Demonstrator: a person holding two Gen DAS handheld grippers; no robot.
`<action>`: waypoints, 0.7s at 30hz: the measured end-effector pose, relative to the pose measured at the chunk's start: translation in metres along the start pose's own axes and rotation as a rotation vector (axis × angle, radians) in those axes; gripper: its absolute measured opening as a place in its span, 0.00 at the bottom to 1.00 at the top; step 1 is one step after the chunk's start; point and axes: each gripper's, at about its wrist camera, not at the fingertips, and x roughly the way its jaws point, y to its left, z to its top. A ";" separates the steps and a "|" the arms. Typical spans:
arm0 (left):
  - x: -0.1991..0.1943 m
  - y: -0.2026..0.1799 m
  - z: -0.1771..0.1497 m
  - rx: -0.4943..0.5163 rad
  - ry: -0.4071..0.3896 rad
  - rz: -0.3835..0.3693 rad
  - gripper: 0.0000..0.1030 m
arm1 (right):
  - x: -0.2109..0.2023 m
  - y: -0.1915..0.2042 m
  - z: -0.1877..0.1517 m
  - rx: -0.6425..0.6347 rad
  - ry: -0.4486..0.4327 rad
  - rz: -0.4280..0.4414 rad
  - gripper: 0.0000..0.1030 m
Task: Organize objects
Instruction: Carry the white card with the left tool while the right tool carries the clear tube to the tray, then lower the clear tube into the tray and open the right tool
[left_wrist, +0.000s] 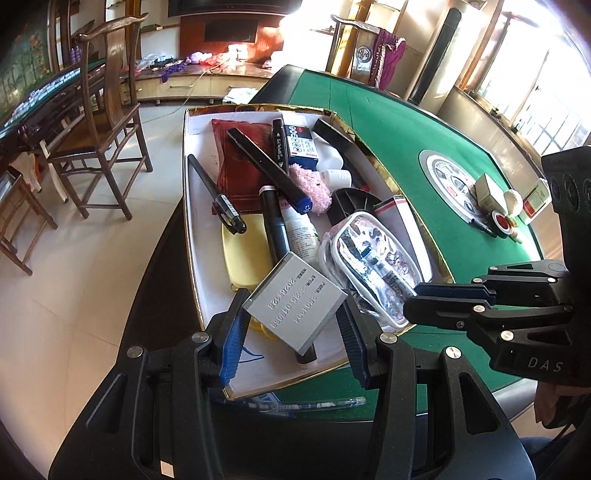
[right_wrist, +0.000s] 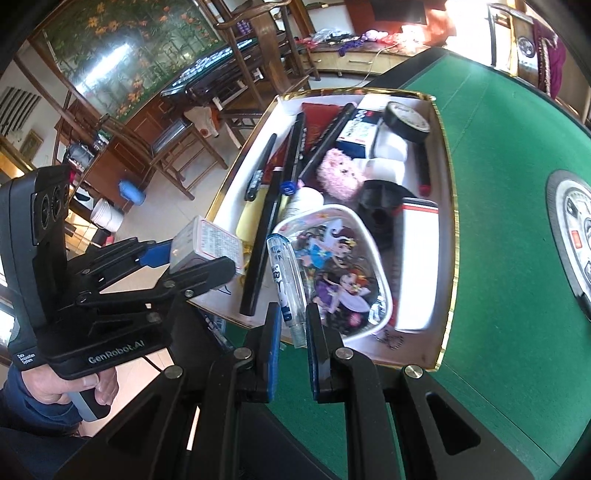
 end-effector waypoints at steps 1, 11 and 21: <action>0.001 0.001 0.000 0.000 0.004 0.000 0.46 | 0.003 0.002 0.001 -0.003 0.005 0.003 0.11; 0.009 0.011 0.004 0.009 0.025 0.005 0.46 | 0.020 0.009 0.008 -0.006 0.025 0.018 0.11; 0.017 0.014 0.008 0.031 0.040 0.005 0.46 | 0.030 0.009 0.010 -0.012 0.048 0.005 0.11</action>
